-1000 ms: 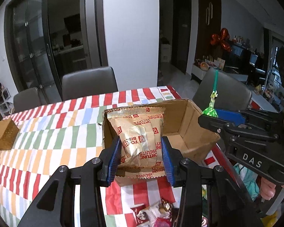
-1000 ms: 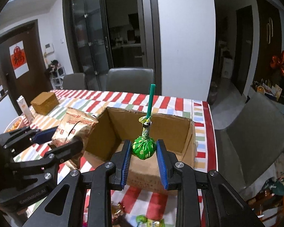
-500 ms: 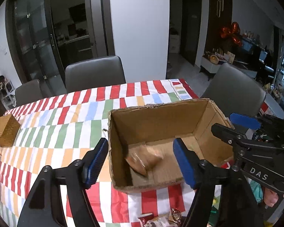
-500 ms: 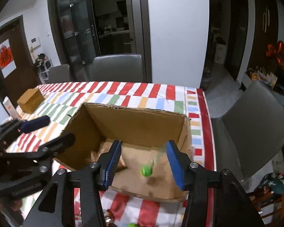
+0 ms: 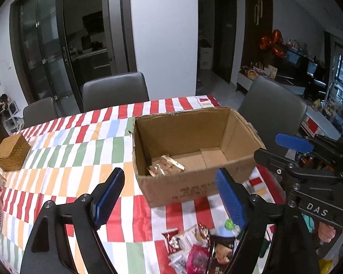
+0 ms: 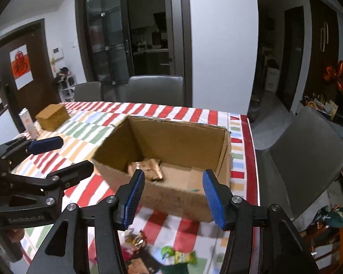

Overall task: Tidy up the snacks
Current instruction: 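Open the right tool over the box while the left tool releases the biscuit packet inside, then move both open tools back down to the snack pile, then grasp the dark green packet with the right tool while the left tool grasps the pink packet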

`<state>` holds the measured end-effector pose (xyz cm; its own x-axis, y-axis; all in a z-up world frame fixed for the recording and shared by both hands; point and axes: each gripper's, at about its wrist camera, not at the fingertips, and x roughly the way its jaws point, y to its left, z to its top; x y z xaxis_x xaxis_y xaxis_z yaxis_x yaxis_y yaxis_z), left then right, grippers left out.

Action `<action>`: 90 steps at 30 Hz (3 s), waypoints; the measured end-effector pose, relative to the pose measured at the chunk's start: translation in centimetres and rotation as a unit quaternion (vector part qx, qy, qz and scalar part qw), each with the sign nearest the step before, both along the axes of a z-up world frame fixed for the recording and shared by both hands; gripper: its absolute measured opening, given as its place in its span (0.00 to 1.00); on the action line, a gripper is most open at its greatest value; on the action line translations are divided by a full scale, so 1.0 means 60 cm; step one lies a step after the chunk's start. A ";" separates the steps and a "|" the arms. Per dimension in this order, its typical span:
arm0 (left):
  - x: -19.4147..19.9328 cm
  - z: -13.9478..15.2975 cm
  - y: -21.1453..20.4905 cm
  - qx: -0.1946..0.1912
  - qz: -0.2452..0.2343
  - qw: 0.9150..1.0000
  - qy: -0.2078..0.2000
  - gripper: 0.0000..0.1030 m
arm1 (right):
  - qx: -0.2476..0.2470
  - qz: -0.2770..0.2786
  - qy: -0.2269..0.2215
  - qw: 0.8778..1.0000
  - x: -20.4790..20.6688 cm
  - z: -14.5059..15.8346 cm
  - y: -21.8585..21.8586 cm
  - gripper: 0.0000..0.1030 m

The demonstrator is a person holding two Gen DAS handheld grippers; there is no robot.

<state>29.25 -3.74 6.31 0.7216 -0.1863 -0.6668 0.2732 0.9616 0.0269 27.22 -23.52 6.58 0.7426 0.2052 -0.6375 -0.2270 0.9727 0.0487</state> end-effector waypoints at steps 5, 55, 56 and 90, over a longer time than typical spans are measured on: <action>-0.050 0.001 0.001 0.005 -0.007 1.000 -0.014 0.80 | -0.001 0.007 -0.011 1.000 -0.036 0.006 0.003 0.52; -0.117 -0.266 -0.004 0.015 -0.023 0.988 0.149 0.73 | -0.028 -0.036 0.178 0.983 -0.141 -0.276 -0.027 0.57; -0.113 -0.269 -0.004 0.013 -0.022 0.988 0.152 0.70 | -0.028 -0.036 0.179 0.983 -0.140 -0.277 -0.027 0.57; -0.104 -0.269 -0.016 -0.047 -0.024 0.986 0.160 0.35 | -0.006 -0.020 0.159 0.987 -0.125 -0.269 -0.030 0.10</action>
<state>23.04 -4.69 -9.83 0.4660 -0.2863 -0.8372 0.2985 0.9416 -0.1559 19.74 -25.30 -9.56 0.5117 0.1708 -0.8420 -0.1643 0.9814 0.0992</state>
